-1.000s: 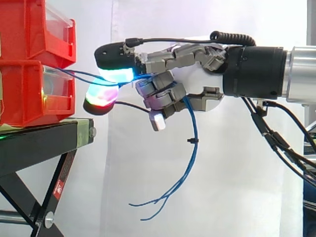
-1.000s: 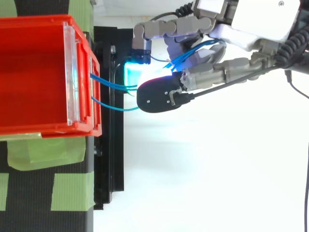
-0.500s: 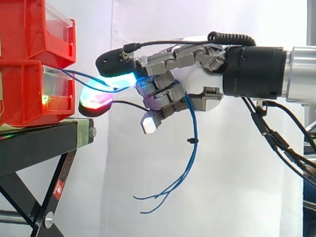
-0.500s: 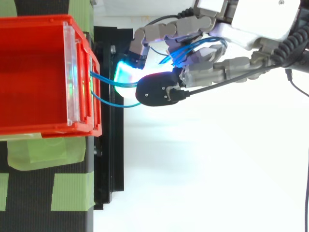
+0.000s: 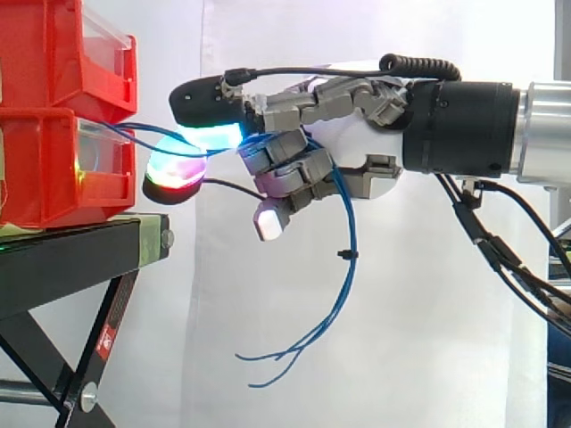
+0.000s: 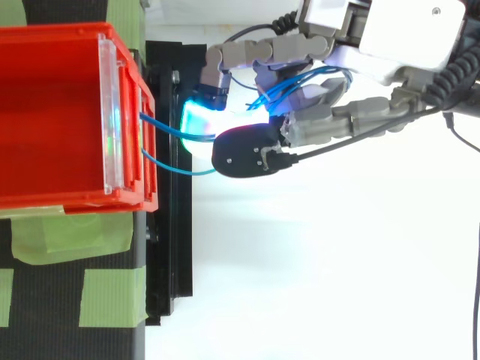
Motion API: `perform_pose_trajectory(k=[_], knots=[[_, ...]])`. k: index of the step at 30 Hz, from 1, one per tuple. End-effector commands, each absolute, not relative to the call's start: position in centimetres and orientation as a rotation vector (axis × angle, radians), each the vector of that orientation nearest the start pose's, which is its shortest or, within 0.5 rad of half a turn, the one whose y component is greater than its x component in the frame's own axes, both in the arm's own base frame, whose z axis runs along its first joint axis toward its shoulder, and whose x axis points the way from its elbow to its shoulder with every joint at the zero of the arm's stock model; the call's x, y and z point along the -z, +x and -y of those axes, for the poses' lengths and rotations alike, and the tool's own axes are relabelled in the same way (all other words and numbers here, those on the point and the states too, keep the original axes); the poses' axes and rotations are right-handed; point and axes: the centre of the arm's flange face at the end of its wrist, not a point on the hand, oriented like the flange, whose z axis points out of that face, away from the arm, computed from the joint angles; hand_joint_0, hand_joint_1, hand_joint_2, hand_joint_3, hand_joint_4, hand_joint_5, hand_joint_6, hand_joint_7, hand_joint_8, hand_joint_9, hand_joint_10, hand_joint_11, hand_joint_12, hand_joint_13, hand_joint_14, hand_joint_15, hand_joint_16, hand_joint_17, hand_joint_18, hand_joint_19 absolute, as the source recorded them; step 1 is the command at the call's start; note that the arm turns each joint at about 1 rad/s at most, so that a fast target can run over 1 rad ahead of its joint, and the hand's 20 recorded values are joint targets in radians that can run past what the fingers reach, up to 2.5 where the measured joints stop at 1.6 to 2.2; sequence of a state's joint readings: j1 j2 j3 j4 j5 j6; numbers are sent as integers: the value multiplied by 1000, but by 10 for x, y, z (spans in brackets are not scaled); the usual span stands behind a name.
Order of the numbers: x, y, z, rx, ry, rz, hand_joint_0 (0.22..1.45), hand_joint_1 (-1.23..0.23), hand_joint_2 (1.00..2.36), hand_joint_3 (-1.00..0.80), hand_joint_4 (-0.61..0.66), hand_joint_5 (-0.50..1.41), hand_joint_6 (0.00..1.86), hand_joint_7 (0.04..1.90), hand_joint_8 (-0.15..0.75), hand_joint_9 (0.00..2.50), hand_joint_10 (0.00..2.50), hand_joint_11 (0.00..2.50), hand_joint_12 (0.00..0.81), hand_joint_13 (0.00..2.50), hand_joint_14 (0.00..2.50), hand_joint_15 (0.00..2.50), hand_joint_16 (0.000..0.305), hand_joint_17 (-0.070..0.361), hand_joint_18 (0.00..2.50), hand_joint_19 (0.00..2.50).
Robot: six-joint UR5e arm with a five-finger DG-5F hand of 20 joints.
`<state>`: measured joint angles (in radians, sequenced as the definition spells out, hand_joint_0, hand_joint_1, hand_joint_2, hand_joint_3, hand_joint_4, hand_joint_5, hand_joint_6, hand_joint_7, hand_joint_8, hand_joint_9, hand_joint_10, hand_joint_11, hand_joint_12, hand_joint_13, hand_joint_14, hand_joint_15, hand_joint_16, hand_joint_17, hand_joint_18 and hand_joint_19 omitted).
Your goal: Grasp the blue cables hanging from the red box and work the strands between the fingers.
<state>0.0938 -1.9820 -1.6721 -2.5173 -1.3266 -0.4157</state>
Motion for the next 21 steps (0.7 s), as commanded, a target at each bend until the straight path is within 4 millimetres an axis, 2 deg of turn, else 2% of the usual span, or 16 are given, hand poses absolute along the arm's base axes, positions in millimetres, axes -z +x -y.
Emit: perform_pose_trajectory(k=[1, 2, 4, 6, 8, 10, 12, 13, 14, 15, 16, 17, 18, 19, 20, 21], knots=[[-271, 631, 99, -835, 938, -1194, 806, -690, 1014, -454, 292, 336, 242, 1391, 426, 464, 2500, 2309, 503, 847, 2500, 1650, 61, 138, 1229, 586], [-272, 631, 99, -836, 938, -1192, 815, -707, 1017, -458, 271, 334, 223, 1420, 405, 452, 2500, 2339, 487, 816, 2500, 1671, 54, 122, 1192, 746], [-272, 631, 99, -836, 938, -1192, 845, -725, 1019, -397, 266, 331, 247, 1411, 411, 458, 2500, 2323, 488, 820, 2500, 1667, 55, 123, 1205, 740], [-271, 631, 99, -835, 938, -1194, 904, -745, 1018, -156, 278, 289, 362, 1342, 430, 467, 2500, 2272, 495, 848, 2500, 1636, 59, 133, 1249, 644], [-271, 631, 99, -835, 938, -1194, 988, -731, 1017, 37, 275, 268, 416, 1305, 414, 478, 2500, 2229, 480, 855, 2500, 1599, 56, 125, 1257, 678], [-272, 631, 99, -836, 938, -1192, 1030, -707, 1014, 111, 266, 273, 439, 1284, 411, 491, 2500, 2214, 478, 863, 2500, 1581, 54, 122, 1236, 648], [-271, 631, 99, -834, 937, -1194, 1056, -684, 1011, 128, 259, 291, 420, 1294, 405, 490, 2500, 2222, 478, 857, 2500, 1583, 55, 124, 1208, 591], [-272, 631, 99, -836, 938, -1192, 1015, -660, 1007, 59, 269, 320, 367, 1289, 415, 492, 2500, 2228, 488, 887, 2500, 1595, 59, 133, 1277, 611], [-271, 631, 99, -835, 938, -1194, 936, -650, 1008, -118, 281, 383, 126, 1388, 424, 492, 2500, 2227, 502, 901, 2500, 1602, 65, 146, 1299, 521], [-271, 631, 99, -835, 938, -1194, 892, -634, 1010, -247, 292, 414, 7, 1418, 432, 497, 2500, 2206, 507, 899, 2500, 1600, 67, 150, 1292, 480], [-272, 631, 99, -835, 937, -1193, 878, -615, 1014, -302, 283, 406, 2, 1406, 425, 491, 2500, 2239, 501, 879, 2500, 1620, 63, 142, 1263, 553], [-272, 631, 99, -834, 938, -1192, 927, -602, 1019, -289, 263, 396, 6, 1378, 399, 481, 2500, 2269, 486, 843, 2500, 1651, 54, 122, 1218, 672], [-271, 631, 99, -834, 937, -1194, 975, -619, 1018, -211, 263, 398, 6, 1364, 396, 486, 2500, 2241, 480, 843, 2500, 1609, 54, 121, 1217, 675], [-270, 631, 99, -832, 939, -1195, 1072, -641, 1019, -42, 236, 428, 9, 1353, 374, 509, 2500, 2238, 465, 833, 2500, 1599, 50, 112, 1123, 596], [-271, 631, 99, -833, 938, -1193, 1116, -630, 1016, 68, 228, 456, 9, 1360, 373, 538, 2500, 2234, 452, 830, 2500, 1583, 48, 109, 1087, 533], [-271, 631, 99, -833, 938, -1193, 1114, -629, 1016, 84, 217, 467, 8, 1372, 369, 542, 2500, 2228, 453, 834, 2500, 1596, 49, 110, 1092, 551]])
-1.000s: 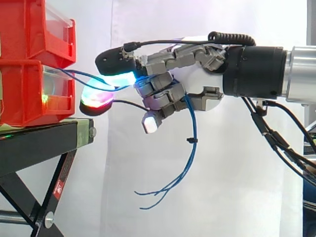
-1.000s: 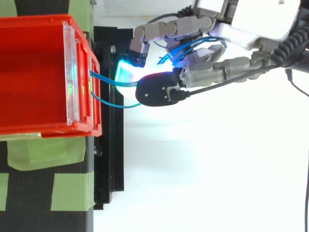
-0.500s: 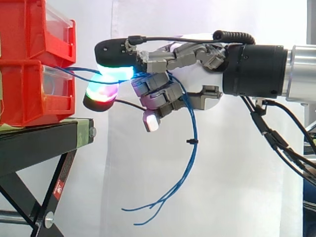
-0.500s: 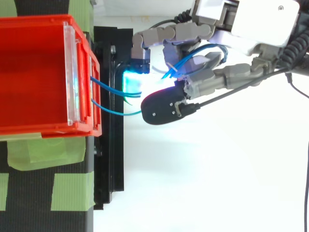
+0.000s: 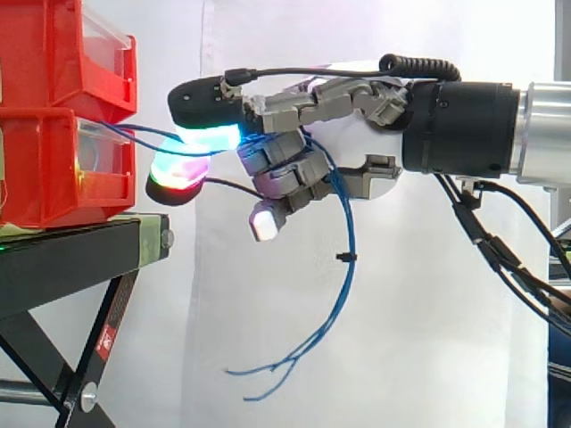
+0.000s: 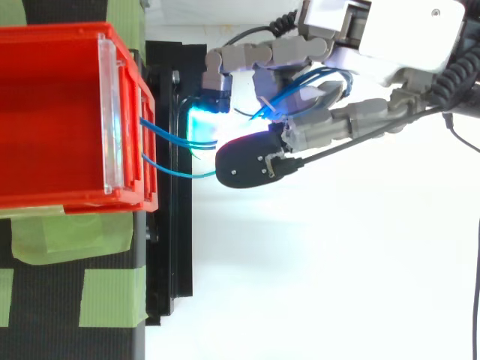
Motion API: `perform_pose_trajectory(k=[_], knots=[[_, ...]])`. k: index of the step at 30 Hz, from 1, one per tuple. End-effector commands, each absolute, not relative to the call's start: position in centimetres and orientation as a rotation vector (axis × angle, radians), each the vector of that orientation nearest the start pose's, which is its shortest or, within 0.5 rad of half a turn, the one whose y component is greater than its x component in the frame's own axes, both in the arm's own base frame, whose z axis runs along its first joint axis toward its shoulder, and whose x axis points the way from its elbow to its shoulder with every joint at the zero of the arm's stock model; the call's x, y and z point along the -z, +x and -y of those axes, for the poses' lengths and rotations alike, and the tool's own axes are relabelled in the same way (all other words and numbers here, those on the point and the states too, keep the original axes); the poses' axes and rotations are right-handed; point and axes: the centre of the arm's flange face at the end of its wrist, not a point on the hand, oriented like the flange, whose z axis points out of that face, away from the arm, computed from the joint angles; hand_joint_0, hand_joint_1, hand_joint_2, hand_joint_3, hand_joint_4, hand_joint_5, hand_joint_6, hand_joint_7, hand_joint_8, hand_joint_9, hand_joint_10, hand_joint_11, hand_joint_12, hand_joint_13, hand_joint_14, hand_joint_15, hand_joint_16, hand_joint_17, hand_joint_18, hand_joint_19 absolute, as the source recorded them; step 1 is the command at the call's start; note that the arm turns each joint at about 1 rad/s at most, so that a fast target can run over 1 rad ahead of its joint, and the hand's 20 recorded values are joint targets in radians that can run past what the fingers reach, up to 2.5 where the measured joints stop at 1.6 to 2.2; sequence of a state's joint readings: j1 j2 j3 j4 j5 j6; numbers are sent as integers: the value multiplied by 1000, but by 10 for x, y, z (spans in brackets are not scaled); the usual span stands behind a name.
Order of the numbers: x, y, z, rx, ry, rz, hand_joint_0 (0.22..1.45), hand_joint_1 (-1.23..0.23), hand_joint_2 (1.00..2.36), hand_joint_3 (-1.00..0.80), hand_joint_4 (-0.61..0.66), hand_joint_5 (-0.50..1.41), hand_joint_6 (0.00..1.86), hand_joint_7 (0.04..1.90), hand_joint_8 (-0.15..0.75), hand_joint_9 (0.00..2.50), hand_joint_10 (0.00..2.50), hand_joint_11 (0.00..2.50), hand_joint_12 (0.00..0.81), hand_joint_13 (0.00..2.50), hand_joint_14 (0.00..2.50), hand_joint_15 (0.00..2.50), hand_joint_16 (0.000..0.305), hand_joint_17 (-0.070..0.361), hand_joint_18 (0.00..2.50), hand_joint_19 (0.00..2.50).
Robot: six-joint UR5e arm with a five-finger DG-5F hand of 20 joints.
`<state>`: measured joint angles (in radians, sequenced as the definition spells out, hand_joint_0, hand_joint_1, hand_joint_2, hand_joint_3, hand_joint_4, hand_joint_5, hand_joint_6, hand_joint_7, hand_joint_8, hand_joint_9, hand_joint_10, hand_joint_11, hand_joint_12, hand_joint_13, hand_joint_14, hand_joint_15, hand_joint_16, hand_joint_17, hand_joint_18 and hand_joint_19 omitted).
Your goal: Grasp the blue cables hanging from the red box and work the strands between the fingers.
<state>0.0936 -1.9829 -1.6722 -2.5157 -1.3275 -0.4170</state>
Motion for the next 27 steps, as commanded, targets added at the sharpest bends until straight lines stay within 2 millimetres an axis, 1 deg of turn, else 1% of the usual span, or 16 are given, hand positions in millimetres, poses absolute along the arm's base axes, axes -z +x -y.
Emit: perform_pose_trajectory(k=[1, 3, 4, 5, 6, 7, 8, 11, 13, 15, 17, 18, 20, 22, 24, 27], knots=[[-270, 631, 99, -833, 938, -1193, 1098, -630, 1011, 109, 222, 478, 9, 1378, 366, 554, 2500, 2264, 460, 865, 2500, 1607, 50, 114, 1152, 579], [-272, 631, 99, -834, 937, -1191, 970, -650, 1006, 4, 265, 501, 12, 1331, 400, 574, 2500, 2228, 491, 921, 2500, 1635, 63, 141, 1308, 555], [-272, 631, 99, -834, 938, -1192, 886, -643, 1007, -212, 301, 497, 15, 1293, 412, 583, 2500, 2202, 503, 931, 2500, 1608, 70, 157, 1325, 421], [-272, 631, 99, -834, 938, -1192, 846, -610, 1013, -368, 306, 484, 16, 1284, 400, 581, 2500, 2250, 496, 900, 2500, 1629, 64, 145, 1266, 486], [-272, 631, 99, -834, 938, -1192, 841, -603, 1015, -375, 305, 483, 16, 1277, 396, 581, 2500, 2265, 492, 891, 2500, 1634, 63, 143, 1255, 511], [-271, 631, 99, -834, 938, -1192, 886, -602, 1019, -332, 287, 475, 16, 1273, 380, 578, 2500, 2304, 479, 863, 2500, 1658, 56, 127, 1216, 624], [-271, 631, 99, -833, 938, -1193, 999, -650, 1017, -114, 288, 466, 17, 1253, 375, 577, 2500, 2269, 469, 862, 2500, 1635, 53, 120, 1223, 642], [-270, 631, 99, -834, 937, -1194, 1160, -641, 1014, 146, 269, 515, 17, 1227, 344, 636, 2500, 2236, 441, 849, 2500, 1628, 48, 109, 1023, 438], [-272, 631, 99, -837, 937, -1191, 1127, -657, 1008, 140, 288, 541, 18, 1201, 342, 654, 2500, 2259, 449, 875, 2500, 1661, 52, 116, 1135, 545], [-272, 631, 99, -834, 937, -1191, 1012, -673, 1002, 82, 327, 554, 18, 1144, 366, 666, 2500, 2212, 476, 908, 2500, 1641, 62, 139, 1279, 533], [-271, 631, 99, -835, 939, -1191, 842, -631, 1009, -274, 400, 524, 19, 1053, 396, 659, 2500, 2225, 505, 917, 2500, 1622, 73, 164, 1267, 355], [-271, 631, 99, -836, 938, -1192, 847, -632, 1010, -299, 402, 516, 19, 1050, 393, 658, 2500, 2229, 507, 911, 2500, 1620, 72, 162, 1257, 354], [-271, 631, 99, -835, 938, -1194, 980, -678, 1013, -212, 346, 486, 19, 1083, 372, 622, 2500, 2247, 476, 848, 2500, 1632, 57, 129, 1201, 593], [-271, 631, 99, -836, 938, -1192, 1109, -662, 1014, 11, 316, 503, 19, 1126, 348, 629, 2500, 2242, 449, 815, 2500, 1615, 49, 111, 1069, 562], [-272, 631, 100, -835, 938, -1191, 1113, -655, 1012, 32, 315, 518, 20, 1140, 343, 649, 2500, 2240, 450, 834, 2500, 1627, 50, 113, 1085, 573], [-271, 631, 101, -833, 939, -1191, 1013, -677, 1007, 60, 354, 539, 19, 1134, 371, 664, 2500, 2251, 473, 891, 2500, 1644, 60, 134, 1248, 616]])
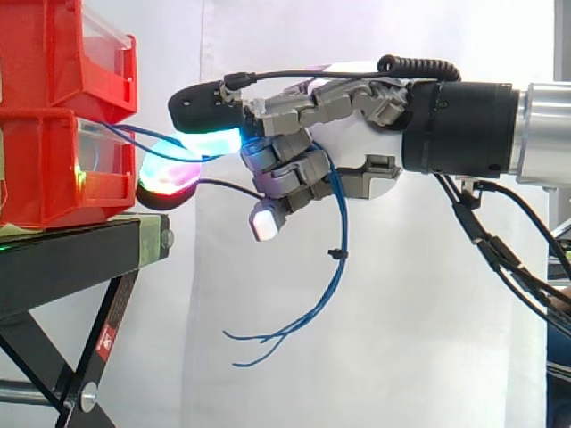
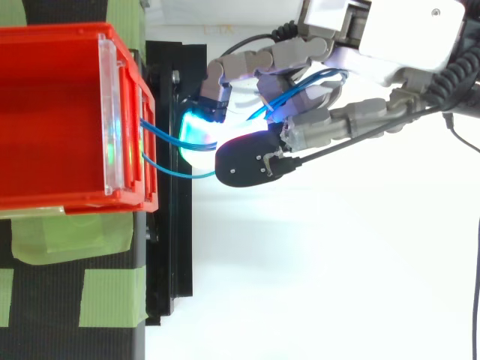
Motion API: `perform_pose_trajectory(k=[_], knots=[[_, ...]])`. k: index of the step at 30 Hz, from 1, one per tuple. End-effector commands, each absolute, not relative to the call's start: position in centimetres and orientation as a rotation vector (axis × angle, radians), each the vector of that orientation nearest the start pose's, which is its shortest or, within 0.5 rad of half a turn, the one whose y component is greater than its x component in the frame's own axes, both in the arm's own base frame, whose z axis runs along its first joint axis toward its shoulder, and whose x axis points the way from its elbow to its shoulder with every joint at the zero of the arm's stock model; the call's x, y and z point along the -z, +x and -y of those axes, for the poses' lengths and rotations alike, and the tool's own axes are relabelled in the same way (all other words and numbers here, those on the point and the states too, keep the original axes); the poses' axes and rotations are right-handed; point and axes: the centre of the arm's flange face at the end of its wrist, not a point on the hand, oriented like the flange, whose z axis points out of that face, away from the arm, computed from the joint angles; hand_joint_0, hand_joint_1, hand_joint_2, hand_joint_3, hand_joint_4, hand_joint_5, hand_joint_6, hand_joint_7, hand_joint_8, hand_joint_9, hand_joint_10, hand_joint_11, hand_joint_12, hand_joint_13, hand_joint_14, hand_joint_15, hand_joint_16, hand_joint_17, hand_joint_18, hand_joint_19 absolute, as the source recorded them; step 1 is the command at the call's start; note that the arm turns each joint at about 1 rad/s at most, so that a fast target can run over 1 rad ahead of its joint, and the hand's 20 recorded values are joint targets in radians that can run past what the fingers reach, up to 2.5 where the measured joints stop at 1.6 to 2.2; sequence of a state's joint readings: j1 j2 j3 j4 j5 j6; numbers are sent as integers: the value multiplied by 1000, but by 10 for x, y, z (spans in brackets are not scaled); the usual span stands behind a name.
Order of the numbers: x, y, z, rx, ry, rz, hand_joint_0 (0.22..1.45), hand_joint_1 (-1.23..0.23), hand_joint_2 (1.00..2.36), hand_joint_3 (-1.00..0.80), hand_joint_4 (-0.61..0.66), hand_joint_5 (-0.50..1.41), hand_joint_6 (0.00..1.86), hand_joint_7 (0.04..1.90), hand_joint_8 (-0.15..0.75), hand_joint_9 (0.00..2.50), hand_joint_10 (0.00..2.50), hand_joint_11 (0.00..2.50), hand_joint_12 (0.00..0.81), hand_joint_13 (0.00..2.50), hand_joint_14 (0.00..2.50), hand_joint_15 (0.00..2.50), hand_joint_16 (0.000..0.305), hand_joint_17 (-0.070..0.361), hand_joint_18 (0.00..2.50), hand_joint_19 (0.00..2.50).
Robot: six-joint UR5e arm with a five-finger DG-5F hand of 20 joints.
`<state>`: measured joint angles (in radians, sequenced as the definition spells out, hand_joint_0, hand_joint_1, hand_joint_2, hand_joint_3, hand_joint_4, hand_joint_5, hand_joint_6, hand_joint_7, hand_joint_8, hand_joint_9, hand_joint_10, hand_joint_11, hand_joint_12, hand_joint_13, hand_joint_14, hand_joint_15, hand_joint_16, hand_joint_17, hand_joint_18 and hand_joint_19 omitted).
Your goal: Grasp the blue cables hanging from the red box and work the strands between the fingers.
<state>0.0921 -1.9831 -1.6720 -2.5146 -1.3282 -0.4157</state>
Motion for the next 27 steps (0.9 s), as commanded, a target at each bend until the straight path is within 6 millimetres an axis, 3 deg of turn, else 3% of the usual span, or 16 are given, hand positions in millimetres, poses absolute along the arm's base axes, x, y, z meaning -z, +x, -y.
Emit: perform_pose_trajectory(k=[1, 3, 4, 5, 8, 11, 12, 13, 14, 16, 17, 19, 20, 22, 24, 27], knots=[[-271, 631, 101, -832, 940, -1190, 909, -688, 1007, -150, 388, 527, 19, 1114, 399, 670, 2500, 2224, 500, 905, 2500, 1633, 70, 157, 1275, 443], [-271, 631, 101, -835, 940, -1190, 848, -639, 1015, -296, 386, 518, 19, 1122, 395, 662, 2500, 2286, 494, 877, 2500, 1656, 66, 148, 1213, 486], [-272, 631, 100, -837, 939, -1189, 886, -642, 1020, -337, 354, 490, 20, 1142, 370, 650, 2500, 2343, 472, 827, 2500, 1696, 54, 123, 1155, 676], [-271, 631, 100, -836, 939, -1191, 1035, -696, 1020, -123, 320, 469, 19, 1160, 362, 603, 2500, 2262, 462, 812, 2500, 1658, 51, 114, 1143, 719], [-272, 631, 100, -837, 940, -1190, 1197, -678, 1014, 147, 234, 552, 17, 1277, 342, 656, 2500, 2251, 404, 775, 2500, 1617, 49, 109, 869, 421], [-271, 631, 101, -835, 942, -1191, 1104, -699, 1001, 234, 317, 604, 19, 1185, 336, 718, 2500, 2265, 447, 858, 2500, 1670, 56, 125, 1119, 589], [-272, 631, 100, -837, 940, -1190, 1023, -697, 1078, 175, 355, 614, 20, 1124, 352, 730, 2500, 2260, 459, 870, 2500, 1668, 60, 136, 1199, 594], [-271, 631, 101, -835, 942, -1191, 841, -682, 1236, 13, 436, 579, 19, 1016, 392, 752, 2500, 2189, 504, 909, 2500, 1613, 76, 171, 1245, 367], [-271, 631, 101, -835, 942, -1191, 819, -672, 1046, -107, 456, 579, 19, 1001, 409, 755, 2500, 2198, 518, 901, 2500, 1595, 84, 188, 1218, 254], [-272, 631, 101, -837, 941, -1188, 807, -636, 1010, -239, 427, 556, 18, 987, 399, 746, 2500, 2266, 513, 858, 2500, 1622, 77, 173, 1147, 316], [-272, 631, 101, -836, 941, -1189, 865, -662, 1016, -253, 408, 529, 19, 991, 378, 716, 2500, 2331, 489, 807, 2500, 1653, 64, 145, 1084, 500], [-272, 631, 101, -836, 941, -1189, 1017, -728, 1014, -157, 379, 489, 19, 983, 358, 668, 2500, 2314, 466, 764, 2500, 1659, 56, 127, 1090, 694], [-272, 631, 100, -838, 940, -1189, 1117, -701, 1017, 13, 369, 497, 18, 990, 340, 678, 2500, 2276, 441, 756, 2500, 1650, 50, 113, 955, 613], [-272, 631, 100, -836, 939, -1190, 1184, -681, 1014, 71, 343, 534, 18, 993, 326, 716, 2500, 2263, 430, 761, 2500, 1611, 48, 108, 875, 510], [-272, 631, 100, -838, 938, -1190, 1194, -677, 1013, 93, 342, 559, 19, 1002, 322, 754, 2500, 2287, 425, 772, 2500, 1624, 49, 111, 883, 496], [-280, 629, 100, -842, 929, -1182, 1052, -720, 1000, 139, 371, 580, 18, 999, 353, 747, 2500, 2274, 467, 824, 2500, 1662, 61, 136, 1145, 597]])
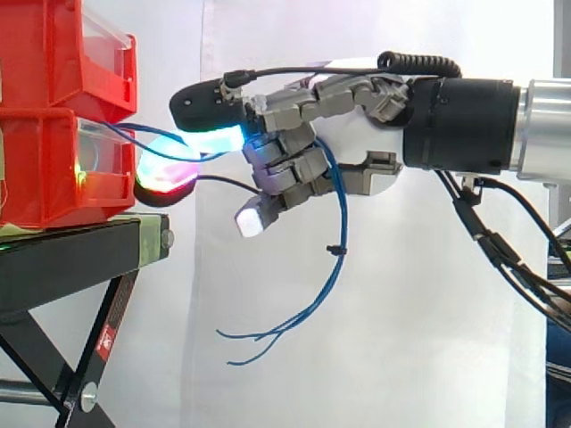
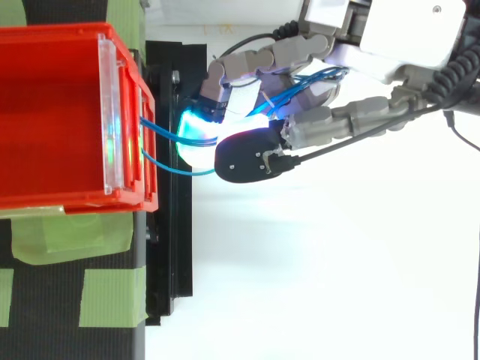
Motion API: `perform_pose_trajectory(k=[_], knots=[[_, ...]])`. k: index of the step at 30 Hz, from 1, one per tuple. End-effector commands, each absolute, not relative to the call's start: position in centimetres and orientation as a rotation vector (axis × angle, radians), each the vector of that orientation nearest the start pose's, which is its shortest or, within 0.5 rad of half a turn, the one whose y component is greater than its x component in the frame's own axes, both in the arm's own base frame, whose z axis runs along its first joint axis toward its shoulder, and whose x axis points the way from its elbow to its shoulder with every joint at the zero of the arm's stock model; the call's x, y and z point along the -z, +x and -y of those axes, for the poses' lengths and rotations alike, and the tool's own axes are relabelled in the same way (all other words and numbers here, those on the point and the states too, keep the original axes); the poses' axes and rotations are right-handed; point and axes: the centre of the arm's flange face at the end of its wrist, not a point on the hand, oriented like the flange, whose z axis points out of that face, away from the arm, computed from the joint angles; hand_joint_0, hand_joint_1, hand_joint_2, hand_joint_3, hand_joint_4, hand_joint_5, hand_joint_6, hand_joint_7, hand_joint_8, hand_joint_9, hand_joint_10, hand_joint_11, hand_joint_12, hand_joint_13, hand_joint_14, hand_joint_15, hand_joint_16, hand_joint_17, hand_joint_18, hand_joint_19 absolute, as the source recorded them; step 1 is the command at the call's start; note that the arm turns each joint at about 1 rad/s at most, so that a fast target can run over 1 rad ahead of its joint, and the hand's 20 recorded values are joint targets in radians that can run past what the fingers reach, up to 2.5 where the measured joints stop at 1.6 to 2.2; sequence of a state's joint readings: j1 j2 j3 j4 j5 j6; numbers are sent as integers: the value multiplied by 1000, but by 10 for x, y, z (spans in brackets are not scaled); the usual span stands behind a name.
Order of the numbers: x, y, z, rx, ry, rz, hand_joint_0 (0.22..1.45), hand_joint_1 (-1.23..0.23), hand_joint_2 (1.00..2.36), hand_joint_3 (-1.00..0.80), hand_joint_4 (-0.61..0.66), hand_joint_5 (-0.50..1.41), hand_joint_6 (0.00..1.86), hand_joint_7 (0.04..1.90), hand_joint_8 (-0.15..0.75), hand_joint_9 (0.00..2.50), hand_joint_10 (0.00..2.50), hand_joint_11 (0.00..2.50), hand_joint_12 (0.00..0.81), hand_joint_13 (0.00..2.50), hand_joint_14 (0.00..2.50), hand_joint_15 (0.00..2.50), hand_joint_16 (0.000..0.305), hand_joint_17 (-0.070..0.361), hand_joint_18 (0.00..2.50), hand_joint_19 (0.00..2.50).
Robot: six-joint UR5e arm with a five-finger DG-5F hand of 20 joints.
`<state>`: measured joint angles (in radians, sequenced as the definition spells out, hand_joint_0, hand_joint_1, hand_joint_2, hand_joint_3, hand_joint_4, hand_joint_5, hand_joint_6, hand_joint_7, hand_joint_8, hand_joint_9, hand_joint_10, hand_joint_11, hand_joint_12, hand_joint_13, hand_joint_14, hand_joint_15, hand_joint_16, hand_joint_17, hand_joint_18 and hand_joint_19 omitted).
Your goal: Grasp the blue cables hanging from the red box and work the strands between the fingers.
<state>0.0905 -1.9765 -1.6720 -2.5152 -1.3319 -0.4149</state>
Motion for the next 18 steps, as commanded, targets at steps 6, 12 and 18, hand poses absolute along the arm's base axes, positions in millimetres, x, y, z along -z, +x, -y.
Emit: perform_pose_trajectory(k=[6, 12, 18], knots=[[-296, 625, 101, -820, 896, -1177, 981, -756, 1012, -60, 344, 487, 17, 1025, 366, 617, 2500, 2286, 480, 701, 2500, 1640, 61, 137, 1032, 679], [-296, 625, 101, -813, 890, -1181, 981, -751, 1005, -11, 364, 530, 18, 1009, 364, 664, 2500, 2236, 479, 727, 2500, 1615, 65, 146, 1083, 652], [-294, 624, 100, -796, 882, -1200, 1023, -740, 1019, -237, 274, 459, 18, 1153, 357, 597, 2500, 2333, 458, 641, 2500, 1639, 50, 113, 1002, 952]])
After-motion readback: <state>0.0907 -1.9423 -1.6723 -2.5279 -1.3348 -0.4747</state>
